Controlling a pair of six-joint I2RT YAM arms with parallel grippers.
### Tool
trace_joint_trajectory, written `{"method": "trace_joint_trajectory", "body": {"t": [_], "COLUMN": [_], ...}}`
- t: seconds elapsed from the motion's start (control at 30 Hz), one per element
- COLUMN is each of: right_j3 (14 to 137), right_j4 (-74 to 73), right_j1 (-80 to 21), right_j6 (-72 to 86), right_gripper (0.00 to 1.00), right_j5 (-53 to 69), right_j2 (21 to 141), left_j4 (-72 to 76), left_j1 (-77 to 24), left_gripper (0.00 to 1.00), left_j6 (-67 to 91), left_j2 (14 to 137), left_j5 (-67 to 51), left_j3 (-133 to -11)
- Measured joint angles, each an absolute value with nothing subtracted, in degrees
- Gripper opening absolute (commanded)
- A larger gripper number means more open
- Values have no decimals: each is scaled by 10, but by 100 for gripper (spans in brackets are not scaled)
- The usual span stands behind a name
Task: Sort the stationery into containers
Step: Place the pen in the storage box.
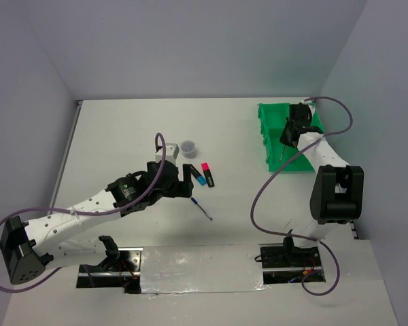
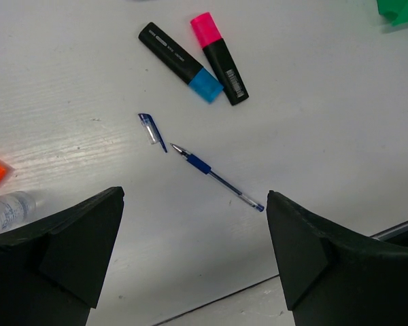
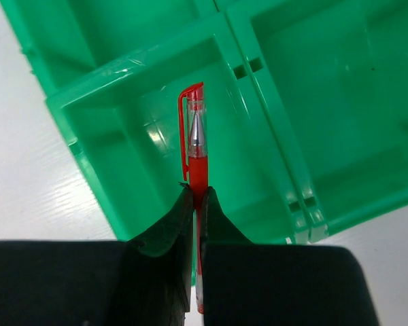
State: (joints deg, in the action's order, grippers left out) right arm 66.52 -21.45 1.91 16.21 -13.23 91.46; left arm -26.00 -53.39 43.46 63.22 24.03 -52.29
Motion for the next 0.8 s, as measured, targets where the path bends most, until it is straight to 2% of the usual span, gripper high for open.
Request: {"method": "trace_joint_trajectory", "body": {"t": [0.37,0.5,0.57,0.6,0.7,0.8], "right_j3": [665,669,673,674,675,677], "right_j4": [-181,-177,-176,-176,-176,-176], "right_j1": [19,19,20,20,20,21], "right_j6": [193,198,200,200,201,200], "right_gripper": [0,4,14,25,45,56], "right_j5": [-148,-146,-145,-145,-142,-138], "right_j2": [978,1008,1023,1028,1036,1036], "left_j4": [-237,-226,-223,-222,-222,-222], "left_j1": [-534,-534,-534,-534,-534,-534], "left_gripper": [98,98,97,97,98,98], "left_j6": [431,424,423,423,424,424], "left_j2": [624,622,619,617,610,601], "left_j5": [222,215,211,210,207,207], "left_j3": [-474,-457,-450,-446,-438,-430]}}
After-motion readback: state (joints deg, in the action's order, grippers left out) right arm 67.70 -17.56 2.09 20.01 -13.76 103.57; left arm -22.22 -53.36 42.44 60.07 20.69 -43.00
